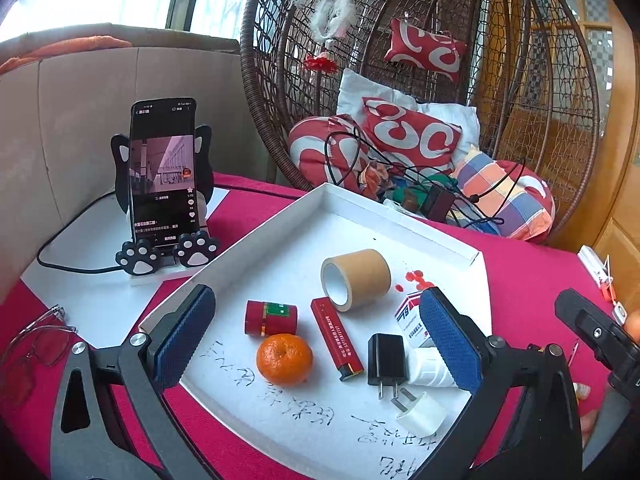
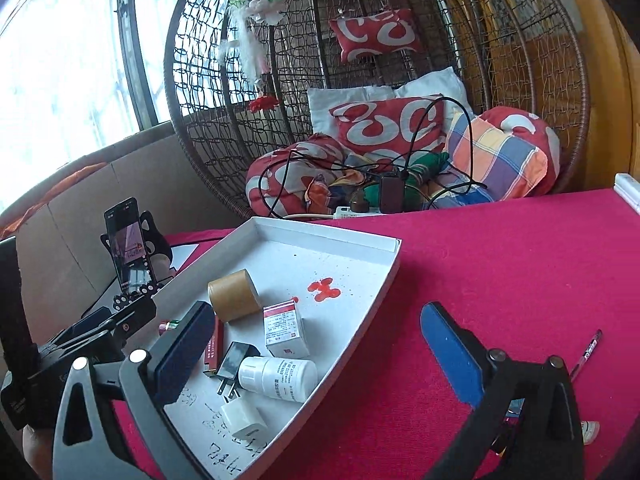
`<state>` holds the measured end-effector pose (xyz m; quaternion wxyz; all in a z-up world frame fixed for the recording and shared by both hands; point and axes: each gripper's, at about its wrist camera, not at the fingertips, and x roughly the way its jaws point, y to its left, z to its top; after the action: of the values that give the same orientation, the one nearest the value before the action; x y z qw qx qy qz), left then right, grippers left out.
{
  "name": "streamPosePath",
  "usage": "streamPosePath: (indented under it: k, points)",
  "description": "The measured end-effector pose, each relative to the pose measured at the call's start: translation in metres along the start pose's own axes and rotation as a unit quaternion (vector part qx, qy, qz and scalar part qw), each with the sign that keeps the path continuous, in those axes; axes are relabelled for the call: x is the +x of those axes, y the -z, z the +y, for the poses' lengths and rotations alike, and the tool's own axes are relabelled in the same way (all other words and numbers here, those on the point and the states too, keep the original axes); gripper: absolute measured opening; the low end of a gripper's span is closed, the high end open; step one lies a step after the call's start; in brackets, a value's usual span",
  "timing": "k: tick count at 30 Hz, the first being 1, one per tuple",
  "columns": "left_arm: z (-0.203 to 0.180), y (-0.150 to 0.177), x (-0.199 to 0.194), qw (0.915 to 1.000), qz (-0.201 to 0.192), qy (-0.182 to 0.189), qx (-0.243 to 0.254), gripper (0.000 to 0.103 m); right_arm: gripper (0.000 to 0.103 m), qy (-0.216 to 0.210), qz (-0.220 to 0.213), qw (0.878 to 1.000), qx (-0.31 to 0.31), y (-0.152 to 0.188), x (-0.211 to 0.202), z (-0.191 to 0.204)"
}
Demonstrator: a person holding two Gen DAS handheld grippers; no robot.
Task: Organize rigid objects
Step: 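Lower red lighter and black charger plug into the tray and open both tools, then grasp the cartoon acrylic badge with the left tool while the right tool moves toward the yellow lighter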
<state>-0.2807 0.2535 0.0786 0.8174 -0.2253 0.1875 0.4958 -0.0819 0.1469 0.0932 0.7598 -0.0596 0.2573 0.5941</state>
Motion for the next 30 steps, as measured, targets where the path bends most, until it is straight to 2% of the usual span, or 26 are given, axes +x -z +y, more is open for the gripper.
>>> streamPosePath:
  k: [7,11,15,19,22,26,30]
  points:
    - [-0.028,0.005,-0.011,0.9990,0.003,0.031,0.033,0.103,0.103,0.009,-0.028,0.999,0.017,-0.001,-0.028,-0.020]
    - [-0.048,0.012,-0.020,0.9960,0.002,0.062,0.064,0.103,0.103,0.052,-0.048,0.997,0.012,-0.002,-0.046,-0.040]
    - [-0.076,0.021,-0.021,0.9898,0.017,0.103,0.098,0.103,0.103,0.104,-0.071,0.991,0.039,-0.001,-0.070,-0.082]
    - [-0.113,0.036,-0.020,0.9788,0.043,0.147,0.136,0.103,0.103,0.169,-0.073,0.980,0.072,0.010,-0.090,-0.130]
    - [-0.143,0.051,-0.016,0.9676,0.076,0.176,0.164,0.103,0.103,0.198,-0.045,0.973,0.106,0.026,-0.096,-0.163]
    - [-0.178,0.072,-0.002,0.9492,0.134,0.212,0.190,0.103,0.103,0.222,-0.016,0.966,0.133,0.047,-0.099,-0.191]
    - [-0.210,0.092,0.001,0.9348,0.155,0.219,0.233,0.103,0.103,0.215,-0.001,0.961,0.173,0.063,-0.101,-0.210]
